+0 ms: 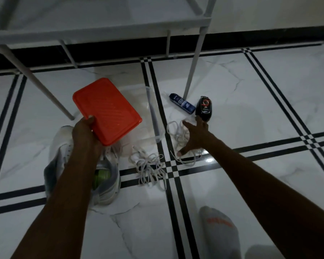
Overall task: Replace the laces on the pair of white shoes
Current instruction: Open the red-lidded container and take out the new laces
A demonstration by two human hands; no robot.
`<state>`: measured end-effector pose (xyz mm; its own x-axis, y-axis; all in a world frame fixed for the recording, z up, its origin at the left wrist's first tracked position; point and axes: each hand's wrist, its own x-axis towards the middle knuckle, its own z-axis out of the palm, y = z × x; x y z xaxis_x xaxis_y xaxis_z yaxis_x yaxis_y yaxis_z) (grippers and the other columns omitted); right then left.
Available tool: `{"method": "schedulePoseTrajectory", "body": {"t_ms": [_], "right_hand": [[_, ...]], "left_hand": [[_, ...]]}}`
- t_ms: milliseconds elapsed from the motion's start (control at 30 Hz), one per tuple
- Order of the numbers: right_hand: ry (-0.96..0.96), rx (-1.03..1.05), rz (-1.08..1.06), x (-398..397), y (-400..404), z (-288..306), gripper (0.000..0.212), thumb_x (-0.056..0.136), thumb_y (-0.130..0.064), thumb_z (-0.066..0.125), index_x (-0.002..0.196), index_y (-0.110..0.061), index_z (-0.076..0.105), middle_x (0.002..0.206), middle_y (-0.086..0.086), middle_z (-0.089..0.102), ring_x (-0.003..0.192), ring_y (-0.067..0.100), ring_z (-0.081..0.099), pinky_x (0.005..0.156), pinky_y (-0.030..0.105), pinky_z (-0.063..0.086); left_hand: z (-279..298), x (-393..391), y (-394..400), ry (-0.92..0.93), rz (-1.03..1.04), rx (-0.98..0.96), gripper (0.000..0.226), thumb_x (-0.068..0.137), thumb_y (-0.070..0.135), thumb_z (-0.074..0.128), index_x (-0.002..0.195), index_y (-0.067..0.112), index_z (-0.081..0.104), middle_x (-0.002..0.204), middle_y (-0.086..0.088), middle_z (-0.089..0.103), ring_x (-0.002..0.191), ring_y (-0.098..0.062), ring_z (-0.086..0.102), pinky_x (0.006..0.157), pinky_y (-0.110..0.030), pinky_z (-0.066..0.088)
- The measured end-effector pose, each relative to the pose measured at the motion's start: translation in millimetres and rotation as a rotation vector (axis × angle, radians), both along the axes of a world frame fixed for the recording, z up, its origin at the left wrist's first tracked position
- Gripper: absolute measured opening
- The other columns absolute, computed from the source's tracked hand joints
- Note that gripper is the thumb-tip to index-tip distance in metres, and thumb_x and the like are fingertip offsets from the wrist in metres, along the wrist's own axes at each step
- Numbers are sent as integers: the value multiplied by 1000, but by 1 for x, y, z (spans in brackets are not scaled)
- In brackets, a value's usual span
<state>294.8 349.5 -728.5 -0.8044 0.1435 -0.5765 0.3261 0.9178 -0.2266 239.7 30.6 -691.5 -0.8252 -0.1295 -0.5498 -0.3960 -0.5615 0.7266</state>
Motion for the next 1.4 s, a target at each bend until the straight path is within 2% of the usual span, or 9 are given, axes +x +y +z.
{"method": "schedulePoseTrajectory", "body": {"t_ms": [67, 133, 333, 467, 567, 733, 867, 1200, 1400], "right_hand": [[-27, 0, -30, 3, -3, -18, 140, 52, -64, 88, 158, -32, 3, 159, 19, -28, 145, 50, -18, 117, 66, 9], [12, 51, -46, 10, -11, -31, 129, 56, -65, 86, 156, -37, 10, 162, 19, -12, 146, 50, 3, 112, 65, 22], [389, 44, 74, 34, -34, -56, 39, 90, -10, 63, 129, -15, 63, 131, 11, 49, 118, 30, 49, 94, 38, 51], [556, 57, 32, 39, -32, -64, 10, 92, -8, 59, 95, -2, 66, 95, 12, 65, 83, 26, 66, 70, 27, 47], [508, -135, -132, 21, -14, -43, 14, 87, -11, 67, 78, -1, 73, 73, 14, 70, 64, 25, 67, 62, 27, 47], [223, -859, -549, -11, -2, 47, 13, 89, -3, 66, 99, 5, 67, 99, 19, 72, 90, 27, 72, 77, 29, 59], [242, -1085, -578, -31, -20, 121, 15, 90, -3, 64, 103, 5, 66, 88, 12, 71, 73, 14, 69, 64, 20, 57], [498, -1192, -469, -77, -67, 211, 13, 88, 4, 66, 101, 3, 69, 94, 14, 75, 80, 17, 75, 68, 22, 59], [587, -828, -324, -90, -99, 115, 16, 78, 3, 76, 94, 4, 73, 78, 13, 71, 57, 9, 68, 57, 21, 56]], "left_hand": [[-2, 0, 0, -4, -3, -10, 30, 97, 10, 50, 126, 15, 59, 121, -10, 68, 107, -29, 69, 71, -47, 61], [-8, 0, 0, -14, -7, -5, 31, 97, 12, 50, 127, 14, 58, 122, -11, 68, 109, -29, 69, 74, -47, 61], [-9, 0, 3, -17, 25, 38, 30, 92, 7, 52, 119, 13, 61, 121, -12, 68, 109, -30, 69, 79, -48, 61], [-9, -1, 10, 1, 18, 6, 23, 99, 8, 44, 112, 15, 62, 120, -12, 68, 113, -31, 67, 93, -52, 57], [-7, 0, 13, 13, 7, 2, 23, 100, 9, 44, 113, 16, 62, 116, -10, 69, 109, -29, 68, 86, -50, 58], [0, 0, 10, -19, 41, 39, 26, 101, 11, 46, 124, 14, 59, 118, -11, 69, 105, -29, 70, 72, -46, 60], [8, 0, 8, -3, 72, 62, 30, 99, 9, 45, 125, 13, 59, 119, -13, 69, 104, -30, 70, 70, -44, 62], [28, 5, -21, 10, 125, 73, 38, 99, 13, 47, 136, 10, 55, 119, -16, 70, 107, -34, 70, 89, -55, 58], [31, 20, -39, 15, 96, 59, 23, 100, 19, 45, 116, 14, 60, 111, -16, 71, 100, -35, 70, 75, -51, 59]]}}
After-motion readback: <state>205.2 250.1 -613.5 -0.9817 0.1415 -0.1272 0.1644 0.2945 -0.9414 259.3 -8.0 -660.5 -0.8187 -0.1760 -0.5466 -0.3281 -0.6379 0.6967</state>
